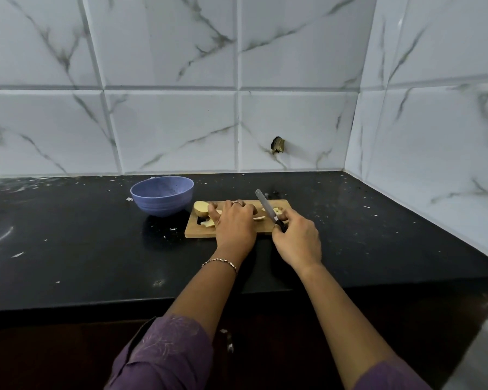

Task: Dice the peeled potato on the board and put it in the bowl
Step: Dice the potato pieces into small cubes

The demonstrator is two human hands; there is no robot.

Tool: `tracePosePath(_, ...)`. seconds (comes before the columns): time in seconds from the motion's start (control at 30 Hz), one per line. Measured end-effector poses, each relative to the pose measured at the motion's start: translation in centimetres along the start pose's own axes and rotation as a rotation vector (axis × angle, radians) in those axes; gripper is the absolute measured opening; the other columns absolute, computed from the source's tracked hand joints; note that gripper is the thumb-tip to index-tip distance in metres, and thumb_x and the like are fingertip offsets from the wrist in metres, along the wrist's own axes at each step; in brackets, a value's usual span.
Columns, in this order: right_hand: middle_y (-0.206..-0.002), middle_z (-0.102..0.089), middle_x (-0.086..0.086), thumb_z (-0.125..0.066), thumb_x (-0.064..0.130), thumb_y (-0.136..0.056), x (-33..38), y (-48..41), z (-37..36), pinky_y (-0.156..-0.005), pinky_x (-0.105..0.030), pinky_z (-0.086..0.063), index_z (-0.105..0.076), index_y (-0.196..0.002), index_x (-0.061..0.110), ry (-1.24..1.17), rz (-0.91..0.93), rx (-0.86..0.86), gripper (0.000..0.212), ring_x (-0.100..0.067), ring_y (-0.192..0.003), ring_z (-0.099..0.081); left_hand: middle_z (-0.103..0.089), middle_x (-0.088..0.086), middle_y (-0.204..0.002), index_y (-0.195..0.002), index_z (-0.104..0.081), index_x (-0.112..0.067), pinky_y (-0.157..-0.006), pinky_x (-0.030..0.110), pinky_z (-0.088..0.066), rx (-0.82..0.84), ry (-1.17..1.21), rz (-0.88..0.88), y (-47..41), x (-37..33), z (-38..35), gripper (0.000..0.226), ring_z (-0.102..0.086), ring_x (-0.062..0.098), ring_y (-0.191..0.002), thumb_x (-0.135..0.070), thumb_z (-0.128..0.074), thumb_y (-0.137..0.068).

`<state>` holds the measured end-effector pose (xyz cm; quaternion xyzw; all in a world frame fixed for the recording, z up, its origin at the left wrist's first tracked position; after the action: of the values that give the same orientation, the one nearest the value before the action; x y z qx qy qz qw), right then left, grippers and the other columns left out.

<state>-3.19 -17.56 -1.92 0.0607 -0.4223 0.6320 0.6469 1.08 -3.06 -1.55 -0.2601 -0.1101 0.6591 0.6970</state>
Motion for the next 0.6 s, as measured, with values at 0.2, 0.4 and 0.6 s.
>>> tracePosePath(0.2, -0.077, -0.061, 0.005, -0.064, 0.018, -0.088, -1.3, 0.5, -0.2, -0.063, -0.028, -0.043, -0.067, -0.096, 0.02, -0.182, -0.107, 0.038, 0.009, -0.022, -0.079, -0.061, -0.059, -0.001, -0.12, -0.109, -0.069, -0.021, -0.112, 0.057, -0.012, 0.052, -0.041, -0.045, 1.7, -0.4, 0.0, 0.026, -0.039, 0.022, -0.124, -0.021, -0.046, -0.097)
tracePosePath(0.4, -0.08, -0.065, 0.001, -0.064, 0.017, -0.089, -1.3, 1.4, 0.3, -0.056, -0.024, -0.039, -0.069, -0.1, 0.019, -0.202, -0.099, 0.055, 0.013, -0.017, -0.07, -0.059, -0.051, -0.001, -0.14, -0.125, -0.061, -0.019, -0.112, 0.059, -0.006, 0.142, -0.025, -0.087, 2.7, -0.8, -0.8, 0.036, -0.031, 0.021, -0.136, -0.031, -0.037, -0.1)
tracePosePath(0.6, -0.084, -0.068, 0.002, -0.063, 0.017, -0.089, -1.0, 2.1, 0.8, -0.054, -0.016, -0.038, -0.071, -0.108, 0.02, -0.133, -0.046, 0.048, 0.02, -0.011, -0.071, -0.061, -0.028, -0.003, -0.16, -0.147, -0.041, -0.017, -0.113, 0.061, 0.001, 0.257, 0.021, -0.129, 2.9, -1.2, -1.8, 0.051, -0.014, 0.016, -0.148, -0.036, -0.027, -0.103)
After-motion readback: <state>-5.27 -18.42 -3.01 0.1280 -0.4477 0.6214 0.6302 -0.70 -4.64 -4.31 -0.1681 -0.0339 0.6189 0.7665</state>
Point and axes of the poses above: each hand's wrist, its own y-axis away from the middle knuckle, its own z-axis out of the back of the hand, x = y × z, the point moved 10 cm from there along -y, towards the middle knuckle
